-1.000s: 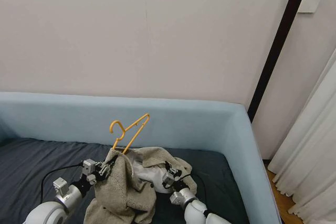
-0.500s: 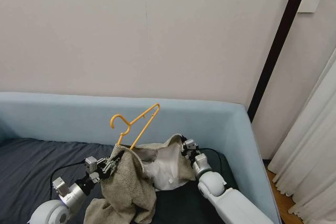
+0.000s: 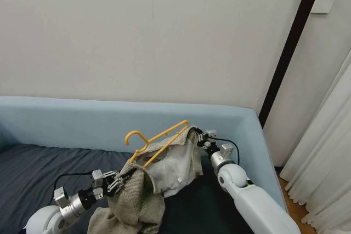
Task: Pick up the clothes from the sofa and hang them on the clothes hanger.
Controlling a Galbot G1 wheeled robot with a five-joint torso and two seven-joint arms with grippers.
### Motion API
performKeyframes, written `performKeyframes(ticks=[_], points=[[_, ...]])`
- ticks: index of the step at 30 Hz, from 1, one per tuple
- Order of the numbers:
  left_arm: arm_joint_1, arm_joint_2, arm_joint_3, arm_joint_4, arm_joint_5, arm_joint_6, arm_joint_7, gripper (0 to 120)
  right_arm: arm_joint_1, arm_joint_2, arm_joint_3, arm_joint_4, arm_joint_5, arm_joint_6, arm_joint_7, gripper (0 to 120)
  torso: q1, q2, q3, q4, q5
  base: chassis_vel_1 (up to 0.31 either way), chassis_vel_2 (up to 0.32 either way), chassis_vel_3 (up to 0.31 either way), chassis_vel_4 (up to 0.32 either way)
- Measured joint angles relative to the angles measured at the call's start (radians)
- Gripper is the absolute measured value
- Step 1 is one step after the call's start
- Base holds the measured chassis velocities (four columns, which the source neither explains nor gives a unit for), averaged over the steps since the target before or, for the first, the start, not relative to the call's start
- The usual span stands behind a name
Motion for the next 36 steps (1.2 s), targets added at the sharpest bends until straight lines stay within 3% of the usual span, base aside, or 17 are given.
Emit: performKeyframes(ticks=[5,13,18,26,36], points=[[-0.037,0.012,0.013,0.025,0.048,0.006,-0.010,8,-0.002,-0.007,0.013,0.033,-0.022,0.027,-0.034,0,0.000,0.000,0.000,0.0000,0.0000,0.000,0.000,0.000,0.000],[-0.084,0.034,0.020,0.056,0.126,0.025,0.064,8,0.005,-0.009,0.019,0.068,-0.056,0.068,-0.042,0,0.000,0.000,0.000,-0.0001,0.0000,0.000,0.000,0.000,0.000],[-0.094,0.036,0.020,0.076,0.158,0.026,0.040,8,0.009,-0.001,0.025,0.086,-0.047,0.096,-0.043,0,0.000,0.000,0.000,0.0001,0.0000,0.000,0.000,0.000,0.000],[-0.116,0.025,0.012,0.118,0.146,0.022,-0.065,8,-0.005,-0.019,0.041,0.130,-0.057,0.096,-0.031,0,0.000,0.000,0.000,-0.0001,-0.0001,0.000,0.000,0.000,0.000],[-0.093,0.022,-0.017,0.076,0.053,0.017,-0.026,8,-0.049,-0.038,0.021,0.137,-0.201,0.083,0.037,0,0.000,0.000,0.000,-0.0001,0.0000,0.000,0.000,0.000,0.000]])
